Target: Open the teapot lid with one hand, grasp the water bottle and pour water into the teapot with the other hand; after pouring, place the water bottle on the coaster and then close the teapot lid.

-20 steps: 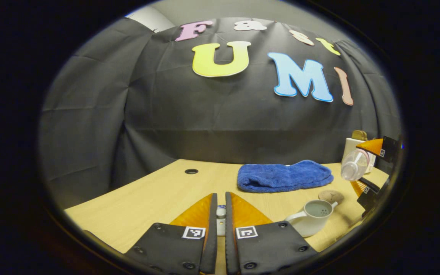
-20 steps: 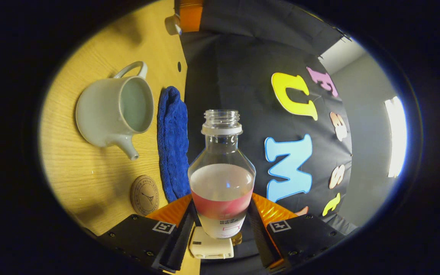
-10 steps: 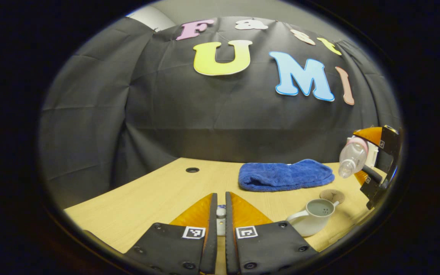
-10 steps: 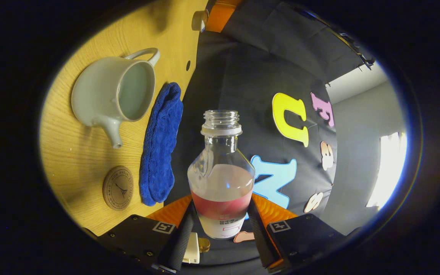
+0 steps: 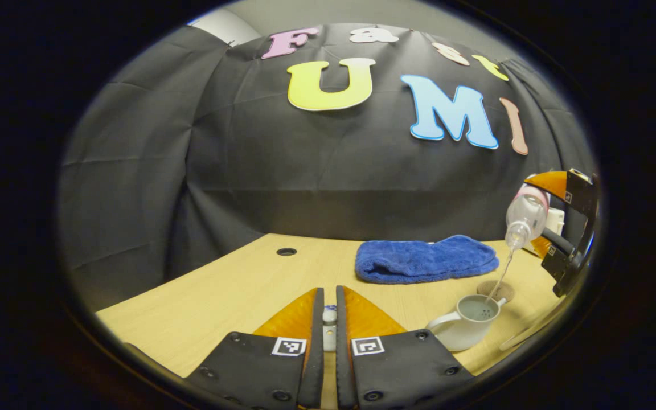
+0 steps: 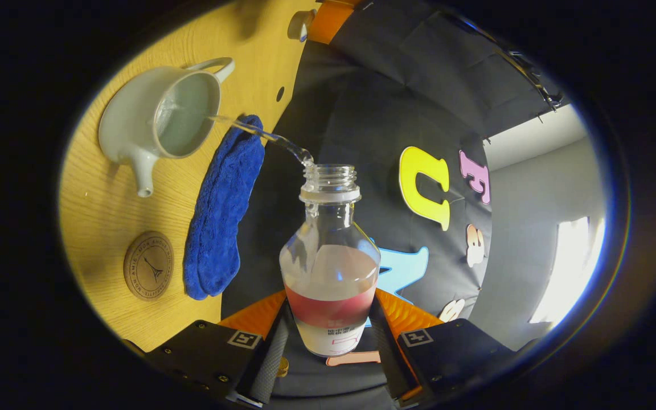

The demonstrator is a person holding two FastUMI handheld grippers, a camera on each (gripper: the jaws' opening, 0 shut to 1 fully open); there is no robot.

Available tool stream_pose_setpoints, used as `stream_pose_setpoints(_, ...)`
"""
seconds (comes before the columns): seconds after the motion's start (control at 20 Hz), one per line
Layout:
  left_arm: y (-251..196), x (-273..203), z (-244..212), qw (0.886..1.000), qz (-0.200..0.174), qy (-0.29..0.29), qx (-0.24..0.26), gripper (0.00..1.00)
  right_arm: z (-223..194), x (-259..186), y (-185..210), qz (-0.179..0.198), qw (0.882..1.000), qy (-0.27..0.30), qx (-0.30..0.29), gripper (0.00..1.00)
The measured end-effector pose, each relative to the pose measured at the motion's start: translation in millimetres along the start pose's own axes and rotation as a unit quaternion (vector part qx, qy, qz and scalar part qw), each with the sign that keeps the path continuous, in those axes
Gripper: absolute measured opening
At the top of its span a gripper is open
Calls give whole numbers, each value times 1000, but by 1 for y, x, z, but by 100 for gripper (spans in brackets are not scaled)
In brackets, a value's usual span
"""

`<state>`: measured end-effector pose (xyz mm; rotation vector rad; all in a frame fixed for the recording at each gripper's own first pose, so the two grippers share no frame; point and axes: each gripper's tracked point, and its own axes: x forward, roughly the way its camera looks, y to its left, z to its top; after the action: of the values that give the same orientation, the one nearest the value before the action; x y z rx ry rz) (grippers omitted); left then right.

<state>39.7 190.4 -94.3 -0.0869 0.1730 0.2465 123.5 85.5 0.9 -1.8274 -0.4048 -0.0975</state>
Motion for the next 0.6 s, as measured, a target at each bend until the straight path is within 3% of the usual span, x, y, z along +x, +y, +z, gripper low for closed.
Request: stream_pose_setpoints(0.6,-4,2,-5,1000,-2,6,6,16,-12,9,-22,-29,999,-6,-25,74)
